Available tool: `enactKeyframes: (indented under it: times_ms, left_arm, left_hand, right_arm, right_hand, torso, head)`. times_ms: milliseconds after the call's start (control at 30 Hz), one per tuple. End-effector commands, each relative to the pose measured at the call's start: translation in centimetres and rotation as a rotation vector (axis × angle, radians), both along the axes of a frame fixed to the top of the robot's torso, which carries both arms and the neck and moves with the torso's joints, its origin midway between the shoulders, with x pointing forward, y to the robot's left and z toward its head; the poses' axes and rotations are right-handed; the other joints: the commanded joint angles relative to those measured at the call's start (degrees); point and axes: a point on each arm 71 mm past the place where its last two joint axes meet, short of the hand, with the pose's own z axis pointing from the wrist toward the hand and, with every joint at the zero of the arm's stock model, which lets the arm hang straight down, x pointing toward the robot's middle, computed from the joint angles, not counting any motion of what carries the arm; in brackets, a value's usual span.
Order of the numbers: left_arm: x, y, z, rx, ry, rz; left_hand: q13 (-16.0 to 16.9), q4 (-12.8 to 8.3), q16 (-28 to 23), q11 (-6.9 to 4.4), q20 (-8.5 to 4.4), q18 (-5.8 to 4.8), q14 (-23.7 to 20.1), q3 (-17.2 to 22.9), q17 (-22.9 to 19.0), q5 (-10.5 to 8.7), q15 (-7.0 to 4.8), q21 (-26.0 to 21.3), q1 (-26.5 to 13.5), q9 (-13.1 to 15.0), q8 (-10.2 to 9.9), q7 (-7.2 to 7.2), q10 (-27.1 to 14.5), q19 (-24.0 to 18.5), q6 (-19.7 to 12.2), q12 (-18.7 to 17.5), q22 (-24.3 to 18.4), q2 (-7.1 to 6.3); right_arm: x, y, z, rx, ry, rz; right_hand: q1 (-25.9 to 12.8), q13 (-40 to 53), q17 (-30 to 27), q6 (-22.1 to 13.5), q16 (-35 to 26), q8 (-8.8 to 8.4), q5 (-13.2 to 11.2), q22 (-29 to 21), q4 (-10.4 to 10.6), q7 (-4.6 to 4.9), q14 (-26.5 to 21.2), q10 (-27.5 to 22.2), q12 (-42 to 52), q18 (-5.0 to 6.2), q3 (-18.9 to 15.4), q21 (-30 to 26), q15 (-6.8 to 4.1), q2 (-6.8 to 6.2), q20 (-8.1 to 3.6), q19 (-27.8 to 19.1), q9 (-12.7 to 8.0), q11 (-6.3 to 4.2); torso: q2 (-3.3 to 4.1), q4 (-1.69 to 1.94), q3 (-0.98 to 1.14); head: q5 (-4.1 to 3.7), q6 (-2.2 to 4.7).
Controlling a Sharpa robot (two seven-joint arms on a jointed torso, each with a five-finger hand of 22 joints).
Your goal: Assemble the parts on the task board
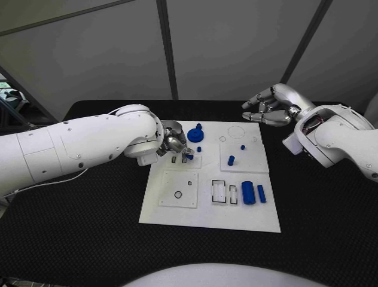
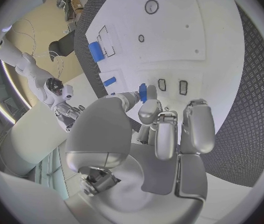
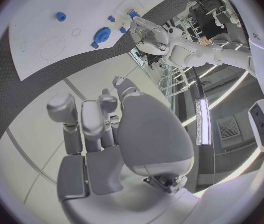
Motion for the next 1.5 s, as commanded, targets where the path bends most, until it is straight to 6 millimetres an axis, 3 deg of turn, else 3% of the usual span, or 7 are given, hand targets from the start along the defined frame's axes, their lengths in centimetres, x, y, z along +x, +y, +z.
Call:
enactKeyframes:
  times_ms: [33, 567, 1000, 1500]
  left_arm:
    - [-0.1, 0.1, 0.3, -0.033, -0.046, 0.033]
    - [-1.6, 1.1, -0.9, 0.017, -0.178, 0.042]
    - [-2.3, 1.5, -1.9, 0.01, -0.212, 0.076]
    - [-2.3, 1.5, -2.2, 0.04, -0.199, 0.05]
  left_hand:
    - [0.03, -7.91, 0.01, -0.01, 0.18, -0.08, 5.91, 8.48, 14.62, -0.07, 0.02, -0.06, -0.73, 0.2, 0.21, -0.15, 0.59, 0.39, -0.35, -0.14, 0.13, -0.07]
    - [0.38, -9.3, 0.09, -0.15, 0.1, -0.25, 5.94, 10.28, 14.72, 0.16, -0.08, 0.47, -1.95, 0.81, 0.71, -0.29, 1.05, 0.87, -0.2, 0.28, 1.06, -0.52]
    - [0.51, -10.44, 0.17, -0.31, -0.04, -0.4, 5.98, 12.06, 14.82, 0.93, -0.23, 0.94, -3.27, 1.45, 1.3, -0.44, 1.44, 1.29, -0.01, 0.51, 1.86, -1.12]
    - [0.32, -11.79, 0.24, -0.44, -0.18, -0.44, 6.01, 13.55, 14.92, 4.24, -0.35, 1.05, -5.12, 2.29, 2.04, -0.56, 1.58, 1.42, -0.01, 0.49, 2.21, -1.77]
  right_arm:
    - [0.0, 0.0, 0.1, -0.006, 0.002, 0.004]
    - [0.2, -0.2, 0.0, -0.009, 0.002, -0.003]
    - [0.2, -0.3, 0.0, -0.015, -0.003, -0.004]
    - [0.2, -0.3, 0.0, -0.019, -0.003, -0.002]
  right_hand:
    - [-0.01, -0.11, 0.1, 0.38, -0.3, -0.26, 0.59, -0.04, 0.04, 0.18, 0.75, -0.38, 0.2, 1.12, 0.43, -0.34, 0.01, -0.52, -0.02, 0.25, -0.07, -0.06]
    - [-0.01, -0.12, 0.14, 0.38, -0.35, -0.27, 1.17, -0.05, 0.14, 0.18, 0.78, -0.39, 0.22, 1.12, 0.71, -0.38, 0.0, -0.66, -0.02, 0.28, -0.08, -0.06]
    - [0.0, -0.22, 0.11, 0.37, -0.42, -0.29, 1.44, -0.13, 0.19, 0.19, 0.77, -0.47, 0.11, 1.13, 0.84, -0.45, 0.0, -0.73, -0.03, 0.25, -0.09, -0.06]
    - [0.0, -0.18, 0.11, 0.37, -0.44, -0.29, 1.57, -0.11, 0.22, 0.19, 0.77, -0.44, 0.16, 1.13, 0.92, -0.45, 0.0, -0.75, -0.03, 0.27, -0.09, -0.06]
  torso:
    - [0.04, -0.05, 0.02]
    - [-0.12, 0.2, 0.13]
    - [0.02, 0.08, 0.07]
    - [0.04, 0.1, 0.07]
  head:
    - [0.01, 0.06]
    - [0.09, -0.74]
    - [0.11, -0.88]
    - [-0.01, -1.13]
